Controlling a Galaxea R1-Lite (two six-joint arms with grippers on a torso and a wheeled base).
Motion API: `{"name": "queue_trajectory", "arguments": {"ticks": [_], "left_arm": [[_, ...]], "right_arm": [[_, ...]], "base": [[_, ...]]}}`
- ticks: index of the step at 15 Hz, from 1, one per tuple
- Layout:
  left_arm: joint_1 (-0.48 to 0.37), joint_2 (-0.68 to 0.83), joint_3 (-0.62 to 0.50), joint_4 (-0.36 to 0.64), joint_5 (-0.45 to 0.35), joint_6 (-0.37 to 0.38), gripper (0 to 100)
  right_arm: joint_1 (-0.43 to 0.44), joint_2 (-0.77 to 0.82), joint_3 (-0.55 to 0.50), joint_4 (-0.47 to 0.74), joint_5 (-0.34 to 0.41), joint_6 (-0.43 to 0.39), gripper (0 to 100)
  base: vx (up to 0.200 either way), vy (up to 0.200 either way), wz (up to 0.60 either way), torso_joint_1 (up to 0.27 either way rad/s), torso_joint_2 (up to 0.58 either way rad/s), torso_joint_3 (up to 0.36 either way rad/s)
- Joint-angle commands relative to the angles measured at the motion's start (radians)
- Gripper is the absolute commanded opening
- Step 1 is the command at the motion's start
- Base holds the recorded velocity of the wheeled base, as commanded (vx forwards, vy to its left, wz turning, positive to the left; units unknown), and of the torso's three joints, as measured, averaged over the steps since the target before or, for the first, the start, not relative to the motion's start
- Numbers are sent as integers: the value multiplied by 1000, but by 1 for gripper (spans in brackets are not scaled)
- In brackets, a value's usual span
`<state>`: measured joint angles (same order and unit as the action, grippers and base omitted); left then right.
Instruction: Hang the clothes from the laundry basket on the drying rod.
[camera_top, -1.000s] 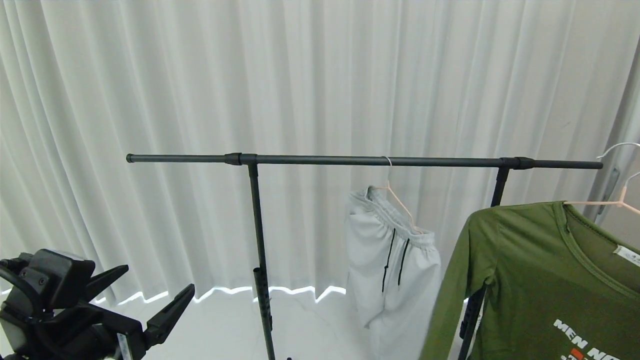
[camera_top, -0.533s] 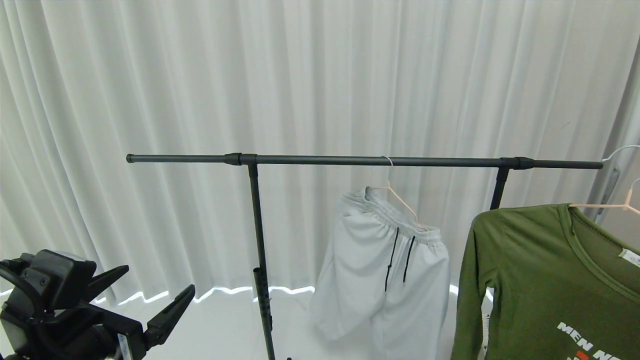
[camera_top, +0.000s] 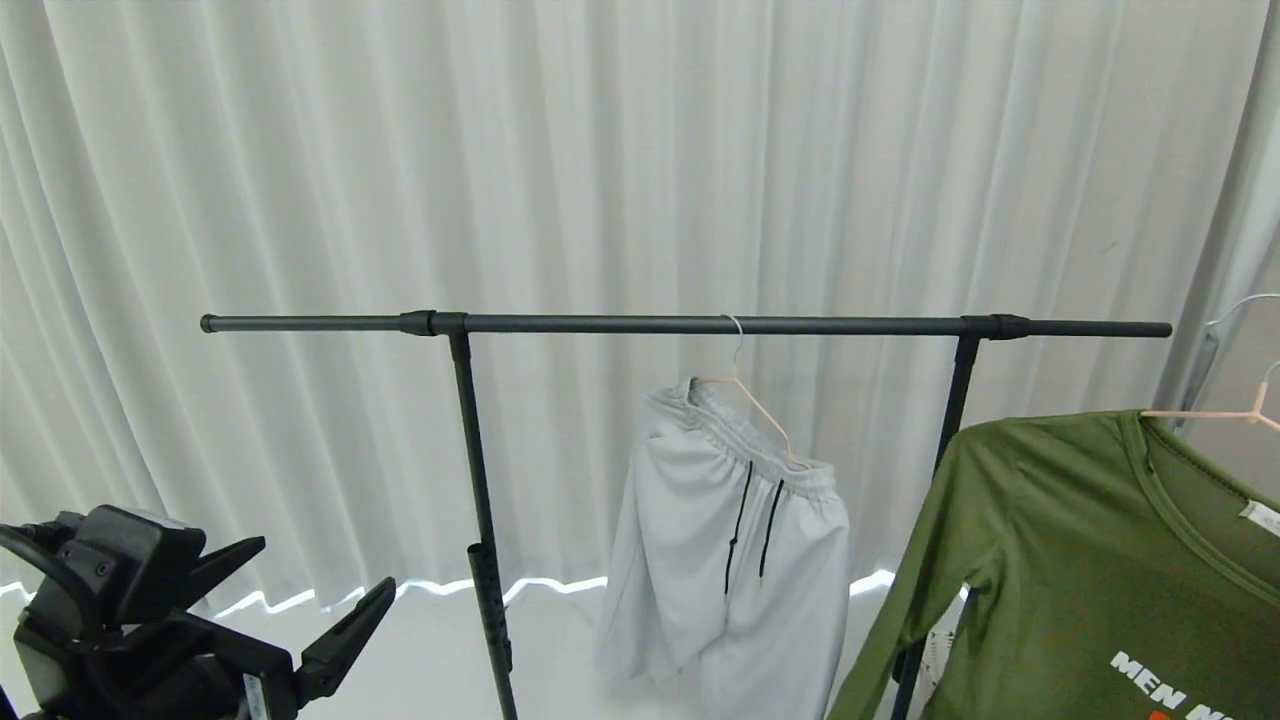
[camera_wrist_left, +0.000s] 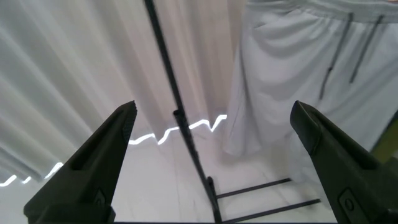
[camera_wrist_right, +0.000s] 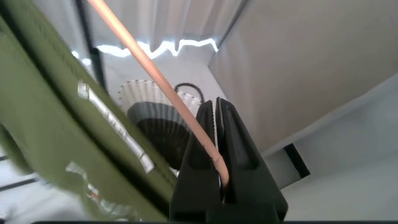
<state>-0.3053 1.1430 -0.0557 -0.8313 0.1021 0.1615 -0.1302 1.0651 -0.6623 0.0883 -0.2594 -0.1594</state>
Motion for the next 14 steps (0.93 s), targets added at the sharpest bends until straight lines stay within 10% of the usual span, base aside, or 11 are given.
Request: {"name": "queue_trajectory", "arguments": {"ticks": [1, 14], "left_arm": [[-3, 0, 1, 0, 1, 0, 100], [-1, 12, -9, 0, 1, -3, 100]], "right_arm": [[7, 10, -3, -1, 2, 0, 0], [52, 76, -6, -10, 0, 3, 0]], "base": [[0, 0, 0, 0, 0, 0], [154, 0, 0, 0, 1, 0]]}}
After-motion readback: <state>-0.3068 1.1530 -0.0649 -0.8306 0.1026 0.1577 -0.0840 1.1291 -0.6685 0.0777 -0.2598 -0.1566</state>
